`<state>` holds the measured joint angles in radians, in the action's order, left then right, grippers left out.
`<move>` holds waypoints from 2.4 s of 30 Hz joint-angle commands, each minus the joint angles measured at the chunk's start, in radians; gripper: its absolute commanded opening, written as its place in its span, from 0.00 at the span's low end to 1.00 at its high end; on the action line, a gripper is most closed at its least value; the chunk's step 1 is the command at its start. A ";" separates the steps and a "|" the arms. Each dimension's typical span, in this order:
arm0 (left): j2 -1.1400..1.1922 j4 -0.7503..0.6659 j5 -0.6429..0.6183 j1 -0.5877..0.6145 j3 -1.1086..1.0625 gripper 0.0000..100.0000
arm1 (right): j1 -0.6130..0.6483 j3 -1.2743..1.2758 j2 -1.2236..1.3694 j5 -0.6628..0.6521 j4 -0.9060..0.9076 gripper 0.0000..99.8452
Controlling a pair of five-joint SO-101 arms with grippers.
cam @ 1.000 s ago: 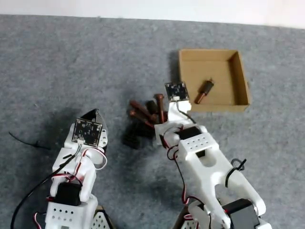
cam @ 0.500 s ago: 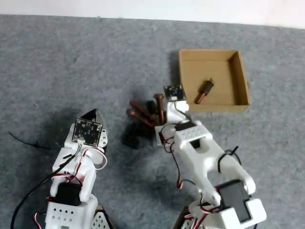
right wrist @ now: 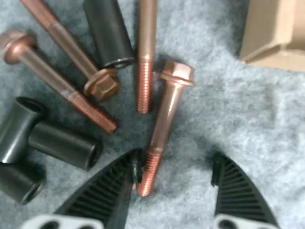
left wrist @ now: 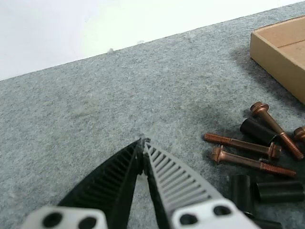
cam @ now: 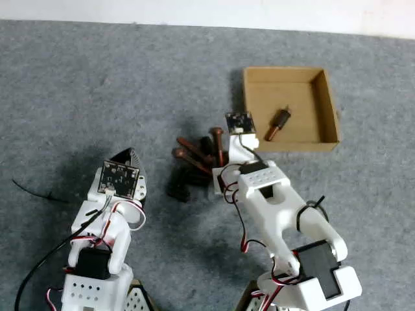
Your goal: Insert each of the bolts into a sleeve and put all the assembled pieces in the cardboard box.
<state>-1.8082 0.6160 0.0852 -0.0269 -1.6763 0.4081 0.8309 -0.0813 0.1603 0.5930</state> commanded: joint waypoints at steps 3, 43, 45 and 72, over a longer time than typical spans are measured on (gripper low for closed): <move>-0.010 -0.023 0.006 0.015 -0.019 0.01 | 0.001 -0.044 0.002 -0.008 -0.047 0.22; -0.010 -0.023 0.006 0.015 -0.019 0.01 | -0.081 0.062 -0.315 -0.014 -0.045 0.00; -0.010 -0.023 0.006 0.015 -0.019 0.01 | -0.081 0.116 -0.418 -0.014 -0.045 0.00; -0.010 -0.023 0.006 0.015 -0.019 0.01 | 0.364 0.486 -0.915 -0.261 -0.045 0.00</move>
<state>-1.8082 0.6160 0.0852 -0.0269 -1.6763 0.7181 1.3234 -0.9666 -0.0575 0.5792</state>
